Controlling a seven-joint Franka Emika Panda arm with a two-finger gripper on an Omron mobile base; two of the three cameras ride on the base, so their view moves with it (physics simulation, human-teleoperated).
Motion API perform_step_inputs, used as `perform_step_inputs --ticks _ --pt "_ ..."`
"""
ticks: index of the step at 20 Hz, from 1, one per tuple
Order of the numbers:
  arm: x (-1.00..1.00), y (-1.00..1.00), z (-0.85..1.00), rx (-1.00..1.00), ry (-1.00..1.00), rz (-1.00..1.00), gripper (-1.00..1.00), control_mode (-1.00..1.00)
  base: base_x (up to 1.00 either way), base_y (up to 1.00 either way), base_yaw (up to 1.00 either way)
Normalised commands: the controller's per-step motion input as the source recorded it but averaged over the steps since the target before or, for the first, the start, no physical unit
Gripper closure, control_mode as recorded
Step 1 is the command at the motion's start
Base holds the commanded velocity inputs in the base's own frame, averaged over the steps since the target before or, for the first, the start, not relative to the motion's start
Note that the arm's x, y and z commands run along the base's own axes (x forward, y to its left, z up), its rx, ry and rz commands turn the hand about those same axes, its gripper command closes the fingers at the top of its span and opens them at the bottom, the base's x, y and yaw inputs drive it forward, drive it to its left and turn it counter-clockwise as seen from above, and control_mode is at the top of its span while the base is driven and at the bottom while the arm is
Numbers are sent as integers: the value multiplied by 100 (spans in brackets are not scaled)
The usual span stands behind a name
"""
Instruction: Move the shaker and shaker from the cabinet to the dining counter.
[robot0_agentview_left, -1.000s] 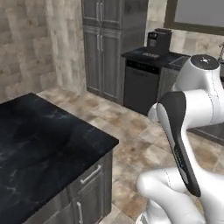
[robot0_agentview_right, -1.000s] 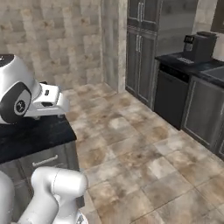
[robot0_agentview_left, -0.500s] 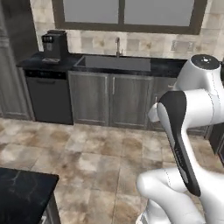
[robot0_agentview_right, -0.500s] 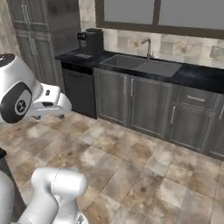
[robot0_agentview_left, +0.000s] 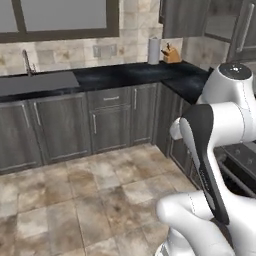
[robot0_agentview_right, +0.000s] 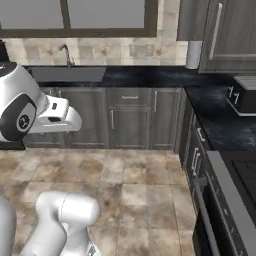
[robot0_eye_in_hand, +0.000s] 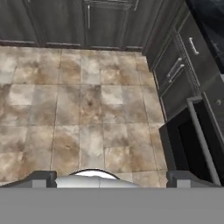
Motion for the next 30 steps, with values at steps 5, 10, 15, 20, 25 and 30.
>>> perform_step_inputs --ticks 5,10,15,20,25,30 --pt "0 0 0 0 0 0 -100 100 80 1 -61" --pt "0 0 0 0 0 0 -100 100 100 47 -47" --pt "0 0 0 0 0 0 -100 100 100 63 -44" --pt "0 0 0 0 0 0 -100 100 100 41 -50" --pt "0 0 0 0 0 0 -100 100 90 17 -60" --pt "0 0 0 0 0 0 -100 100 88 14 -60"
